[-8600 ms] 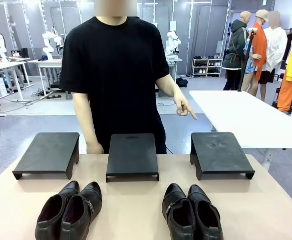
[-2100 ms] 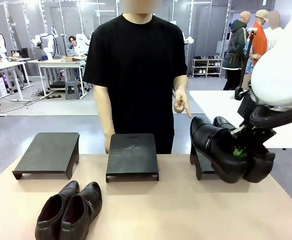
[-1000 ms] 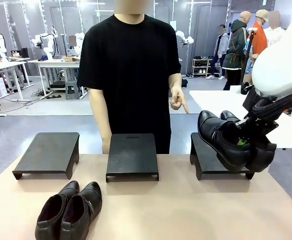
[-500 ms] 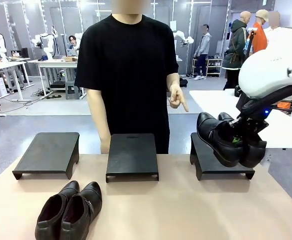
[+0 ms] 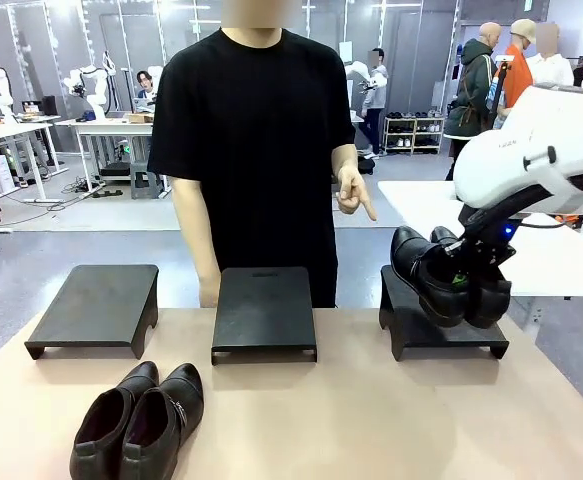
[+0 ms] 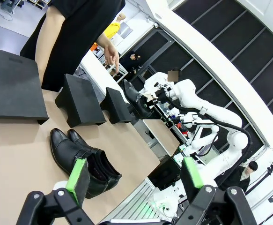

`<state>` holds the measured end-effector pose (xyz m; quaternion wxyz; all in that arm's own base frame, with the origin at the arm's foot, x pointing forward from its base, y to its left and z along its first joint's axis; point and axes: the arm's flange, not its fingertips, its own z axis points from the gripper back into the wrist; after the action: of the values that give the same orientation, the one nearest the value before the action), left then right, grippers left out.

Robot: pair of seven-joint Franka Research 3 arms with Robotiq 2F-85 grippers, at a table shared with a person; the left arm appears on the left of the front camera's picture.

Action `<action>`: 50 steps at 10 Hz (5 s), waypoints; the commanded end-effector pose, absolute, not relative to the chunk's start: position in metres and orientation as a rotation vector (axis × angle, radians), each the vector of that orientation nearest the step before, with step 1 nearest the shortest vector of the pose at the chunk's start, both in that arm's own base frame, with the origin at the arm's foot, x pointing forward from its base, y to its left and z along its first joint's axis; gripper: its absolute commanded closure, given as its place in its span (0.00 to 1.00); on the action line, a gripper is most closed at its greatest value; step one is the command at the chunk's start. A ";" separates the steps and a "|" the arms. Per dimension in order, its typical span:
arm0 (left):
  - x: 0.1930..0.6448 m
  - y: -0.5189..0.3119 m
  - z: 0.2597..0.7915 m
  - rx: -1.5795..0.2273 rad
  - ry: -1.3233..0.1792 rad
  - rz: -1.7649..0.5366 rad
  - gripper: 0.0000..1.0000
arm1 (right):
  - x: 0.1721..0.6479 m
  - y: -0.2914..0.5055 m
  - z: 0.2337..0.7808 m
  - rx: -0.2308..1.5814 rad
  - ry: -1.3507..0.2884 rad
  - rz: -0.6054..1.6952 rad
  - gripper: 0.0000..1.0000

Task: Place the shoes on the stand as instructed by the person.
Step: Pick up one pair of Shoes and place it on the Shoes Stand indicated by the person, then pick up another pair of Shoes and place it on the Shoes Stand indicated by the person.

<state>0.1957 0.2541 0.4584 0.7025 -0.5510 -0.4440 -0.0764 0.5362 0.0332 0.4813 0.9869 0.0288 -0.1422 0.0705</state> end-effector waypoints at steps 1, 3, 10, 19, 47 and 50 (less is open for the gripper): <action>0.195 0.255 0.459 -1.236 -0.997 -0.180 0.00 | 0.558 0.031 0.480 0.049 -0.342 0.166 0.93; 0.195 0.255 0.459 -1.236 -0.997 -0.180 0.00 | 0.571 0.029 0.467 0.033 -0.364 0.159 0.93; 0.195 0.255 0.459 -1.236 -0.997 -0.180 0.00 | 0.597 0.023 0.429 0.016 -0.359 0.095 0.93; 0.195 0.255 0.459 -1.236 -0.997 -0.180 0.00 | 0.596 0.027 0.421 0.006 -0.380 0.062 0.05; 0.195 0.255 0.459 -1.236 -0.997 -0.180 0.00 | 0.343 -0.125 0.531 1.063 -0.169 0.149 0.00; 0.195 0.255 0.459 -1.236 -0.997 -0.180 0.00 | 0.269 -0.144 0.497 1.168 -0.347 0.088 0.00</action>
<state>0.1959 0.2539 0.4580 0.7029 -0.5513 -0.4429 -0.0760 0.2875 -0.1529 0.5073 0.8354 0.5359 -0.1151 0.0414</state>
